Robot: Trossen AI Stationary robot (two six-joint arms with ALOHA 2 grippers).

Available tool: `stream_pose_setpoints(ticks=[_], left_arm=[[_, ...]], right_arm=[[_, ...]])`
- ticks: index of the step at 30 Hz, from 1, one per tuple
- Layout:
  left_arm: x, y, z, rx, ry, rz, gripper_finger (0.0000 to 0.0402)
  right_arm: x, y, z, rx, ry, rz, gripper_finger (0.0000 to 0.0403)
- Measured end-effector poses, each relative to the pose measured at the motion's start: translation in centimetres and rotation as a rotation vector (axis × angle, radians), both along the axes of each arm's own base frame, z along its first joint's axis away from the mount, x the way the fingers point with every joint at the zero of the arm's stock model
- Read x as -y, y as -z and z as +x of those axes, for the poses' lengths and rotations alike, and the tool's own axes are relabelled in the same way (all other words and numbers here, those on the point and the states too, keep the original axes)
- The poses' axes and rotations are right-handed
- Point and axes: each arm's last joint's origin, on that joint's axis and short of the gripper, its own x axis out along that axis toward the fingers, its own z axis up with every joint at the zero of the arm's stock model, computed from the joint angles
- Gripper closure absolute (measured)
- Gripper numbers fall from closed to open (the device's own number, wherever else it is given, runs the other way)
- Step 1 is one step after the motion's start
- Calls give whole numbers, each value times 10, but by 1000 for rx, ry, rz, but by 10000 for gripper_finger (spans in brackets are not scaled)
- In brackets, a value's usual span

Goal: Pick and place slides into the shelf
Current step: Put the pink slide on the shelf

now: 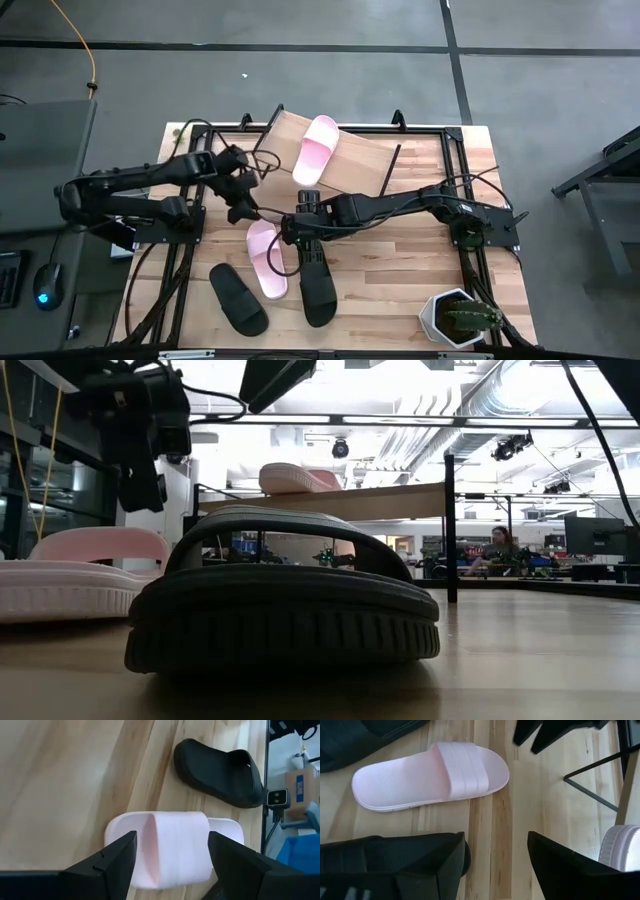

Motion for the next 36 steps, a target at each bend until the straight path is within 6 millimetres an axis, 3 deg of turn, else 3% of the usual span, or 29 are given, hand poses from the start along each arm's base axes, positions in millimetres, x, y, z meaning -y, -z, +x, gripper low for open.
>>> stream_pose_setpoints(ticks=[9,36], left_arm=[[13,30,11,-14,-5,-44,169],[18,68,4,-61,-29,-158,169]], right_arm=[[0,0,0,-4,-16,-9,194],[-5,0,-1,-11,-38,-1,194]])
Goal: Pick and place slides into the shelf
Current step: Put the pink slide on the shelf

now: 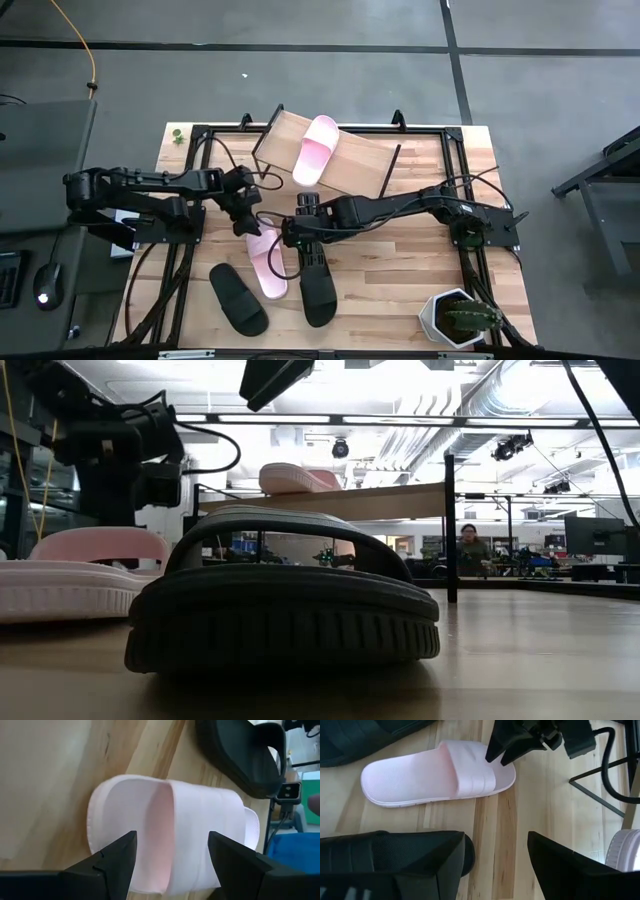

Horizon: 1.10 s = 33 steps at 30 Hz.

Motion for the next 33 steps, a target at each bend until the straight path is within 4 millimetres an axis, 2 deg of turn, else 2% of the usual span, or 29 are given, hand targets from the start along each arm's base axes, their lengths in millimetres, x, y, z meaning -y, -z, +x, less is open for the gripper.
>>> stream_pose_setpoints(ticks=[4,16,27,30,33], left_arm=[[4,2,0,-6,20,-7,169],[33,-3,16,49,108,1,169],[35,-2,17,40,99,16,170],[35,-2,17,41,101,18,185],[35,-3,17,42,103,16,225]], right_arm=[[0,0,0,0,-2,-1,194],[0,-1,2,18,-1,3,194],[-2,-1,1,20,0,6,194],[-3,-1,1,20,1,3,194],[-3,-1,1,20,2,3,194]])
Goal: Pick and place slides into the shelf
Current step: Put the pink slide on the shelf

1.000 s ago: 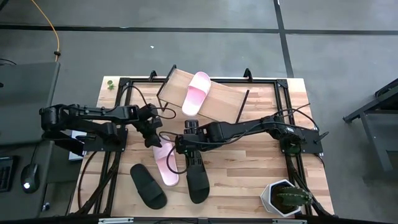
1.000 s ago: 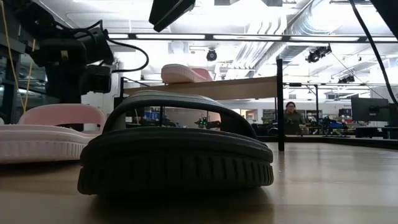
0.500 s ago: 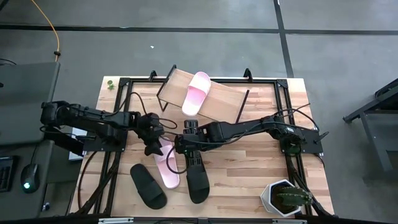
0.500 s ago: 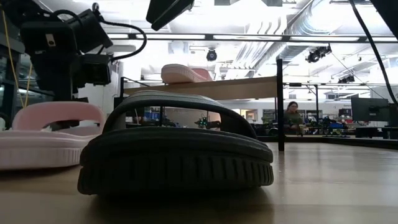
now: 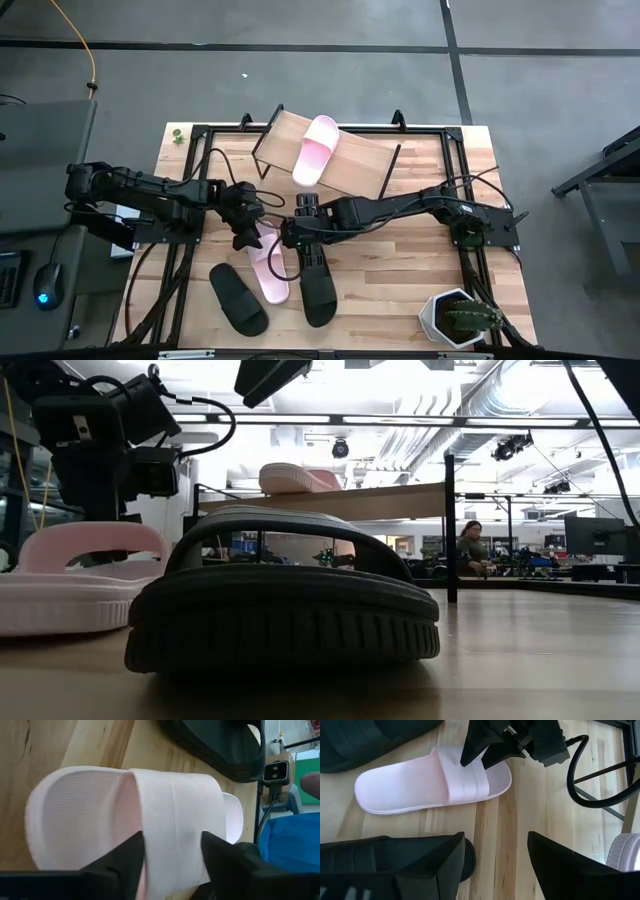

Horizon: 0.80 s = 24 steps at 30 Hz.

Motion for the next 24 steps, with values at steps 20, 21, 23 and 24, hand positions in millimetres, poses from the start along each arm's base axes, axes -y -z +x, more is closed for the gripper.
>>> stream_pose_setpoints(ticks=[20,21,23,24], left_arm=[[0,-3,2,57,49,-2,396],[1,-3,2,58,51,-4,394],[1,-3,2,60,54,-8,395],[1,-3,3,62,55,-8,397]], right_arm=[[0,0,0,0,-2,-10,194],[0,0,0,0,-2,-10,194],[0,0,0,0,-3,-11,194],[0,0,0,0,-4,-11,194]])
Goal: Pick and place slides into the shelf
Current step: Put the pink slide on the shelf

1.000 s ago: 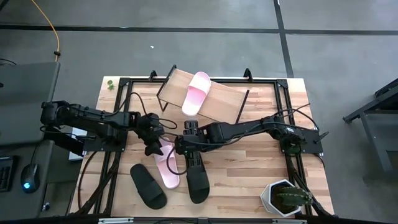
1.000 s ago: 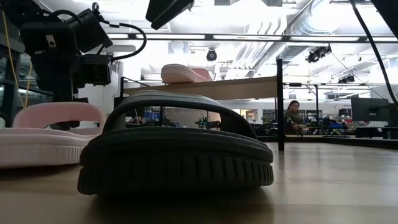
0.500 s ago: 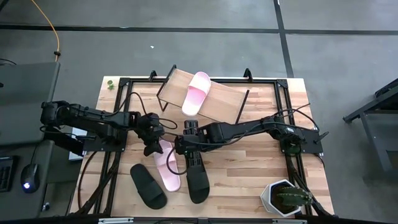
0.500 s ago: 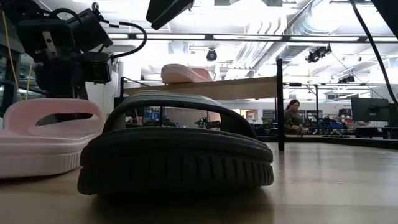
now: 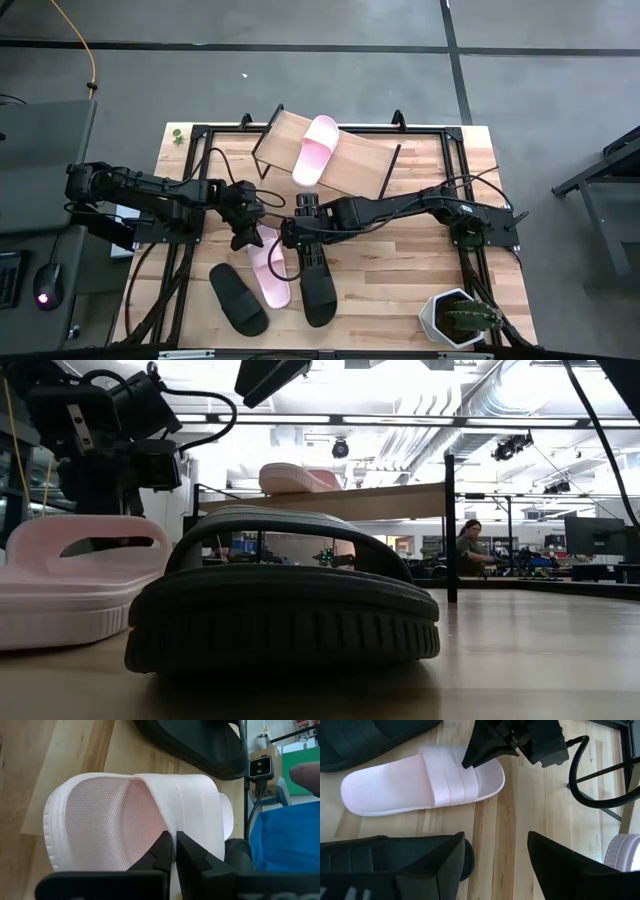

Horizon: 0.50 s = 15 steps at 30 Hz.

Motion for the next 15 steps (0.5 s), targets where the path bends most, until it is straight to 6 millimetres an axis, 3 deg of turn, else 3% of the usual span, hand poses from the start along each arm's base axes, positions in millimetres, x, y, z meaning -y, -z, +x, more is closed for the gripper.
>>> stream_pose_setpoints(ticks=[6,15], left_arm=[[-1,-12,8,57,32,15,399],[-6,-61,27,129,93,118,400]], right_arm=[[0,-1,2,16,-14,-4,194],[0,-6,7,108,80,56,194]])
